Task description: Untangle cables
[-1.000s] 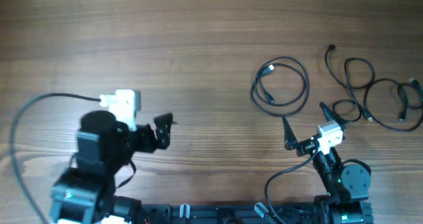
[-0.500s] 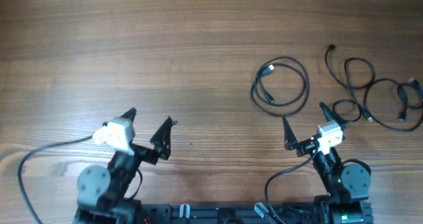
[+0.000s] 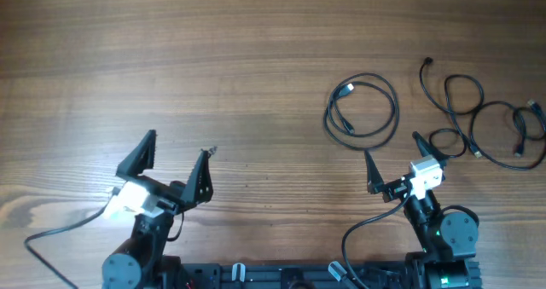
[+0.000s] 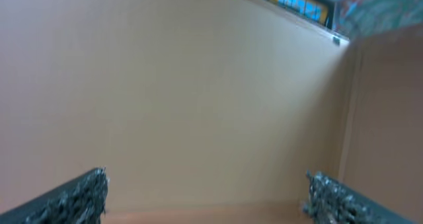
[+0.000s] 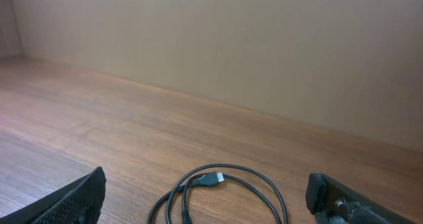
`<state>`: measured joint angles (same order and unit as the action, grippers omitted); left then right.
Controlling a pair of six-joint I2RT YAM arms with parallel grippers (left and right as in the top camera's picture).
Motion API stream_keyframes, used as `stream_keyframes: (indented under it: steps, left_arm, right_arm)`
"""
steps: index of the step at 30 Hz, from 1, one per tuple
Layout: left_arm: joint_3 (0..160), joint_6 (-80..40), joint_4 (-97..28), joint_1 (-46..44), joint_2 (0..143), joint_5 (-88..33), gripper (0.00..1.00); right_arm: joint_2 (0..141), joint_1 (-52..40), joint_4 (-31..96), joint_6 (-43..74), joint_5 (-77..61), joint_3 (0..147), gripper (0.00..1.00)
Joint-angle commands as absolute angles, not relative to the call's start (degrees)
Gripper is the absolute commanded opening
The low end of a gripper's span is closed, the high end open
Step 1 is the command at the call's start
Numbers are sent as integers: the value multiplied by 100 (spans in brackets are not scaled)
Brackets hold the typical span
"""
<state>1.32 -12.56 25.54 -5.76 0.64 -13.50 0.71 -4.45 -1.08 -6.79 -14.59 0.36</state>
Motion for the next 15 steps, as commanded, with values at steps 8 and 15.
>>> stream_keyframes:
  steps: [8, 15]
  left_arm:
    - [36, -1245, -392, 239, 19, -1201, 100]
    - [36, -1243, -327, 274, 23, -1210, 100]
  right_arm:
    - [21, -454, -121, -749, -1470, 30, 100]
    - [21, -454, -121, -749, -1470, 30, 100]
